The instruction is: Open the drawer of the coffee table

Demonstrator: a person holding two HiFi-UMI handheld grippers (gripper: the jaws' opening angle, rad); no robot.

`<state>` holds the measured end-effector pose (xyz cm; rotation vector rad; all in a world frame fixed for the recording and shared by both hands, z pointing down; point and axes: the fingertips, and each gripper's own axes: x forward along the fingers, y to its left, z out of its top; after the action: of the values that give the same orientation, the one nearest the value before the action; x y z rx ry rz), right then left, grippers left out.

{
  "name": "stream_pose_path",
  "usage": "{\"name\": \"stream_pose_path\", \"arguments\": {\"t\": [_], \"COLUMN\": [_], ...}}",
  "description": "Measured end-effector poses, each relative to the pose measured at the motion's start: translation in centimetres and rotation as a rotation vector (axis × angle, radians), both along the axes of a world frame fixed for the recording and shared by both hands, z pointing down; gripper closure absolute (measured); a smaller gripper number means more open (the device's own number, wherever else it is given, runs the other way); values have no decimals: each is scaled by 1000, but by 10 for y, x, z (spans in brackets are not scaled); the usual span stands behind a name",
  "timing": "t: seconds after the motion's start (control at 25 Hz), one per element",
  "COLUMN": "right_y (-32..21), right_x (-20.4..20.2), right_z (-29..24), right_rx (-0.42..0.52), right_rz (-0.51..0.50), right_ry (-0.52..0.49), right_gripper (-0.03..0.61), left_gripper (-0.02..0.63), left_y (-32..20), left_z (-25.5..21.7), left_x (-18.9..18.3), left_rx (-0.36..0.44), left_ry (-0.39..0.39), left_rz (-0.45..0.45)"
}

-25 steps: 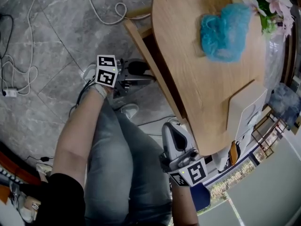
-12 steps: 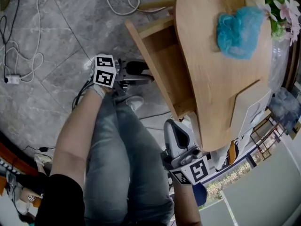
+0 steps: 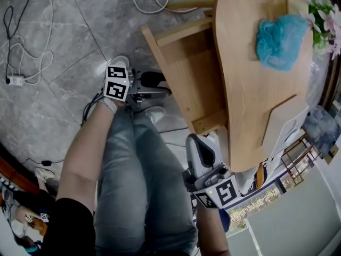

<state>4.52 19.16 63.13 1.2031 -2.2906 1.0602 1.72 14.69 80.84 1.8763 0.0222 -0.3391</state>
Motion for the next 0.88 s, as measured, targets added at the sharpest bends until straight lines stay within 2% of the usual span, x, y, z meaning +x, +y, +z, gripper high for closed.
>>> {"name": "stream_pose_path", "arguments": {"t": [0.32,0.64,0.68,0.88], "right_y": [2,-2,-2,1], "right_x": [-7,-15,-16,-17], "right_z": [0,-4,-4,1], "right_rx": [3,10,11,5], "right_rz": [-24,-26,-28,-35], "right_ry": [-12,-34,-35,-20], "right_gripper": [580,580,580,580], "left_gripper": [336,337,374,377], "left_y": [8,14,14,15], "left_z": [0,19,20,23], "left_x": [-10,-17,-18,-19], "left_rx": [-18,-76,-90,-118], "left_ry": [-12,-83,-88,-90], "left_rz": [-38,-85,-94,-127]}}
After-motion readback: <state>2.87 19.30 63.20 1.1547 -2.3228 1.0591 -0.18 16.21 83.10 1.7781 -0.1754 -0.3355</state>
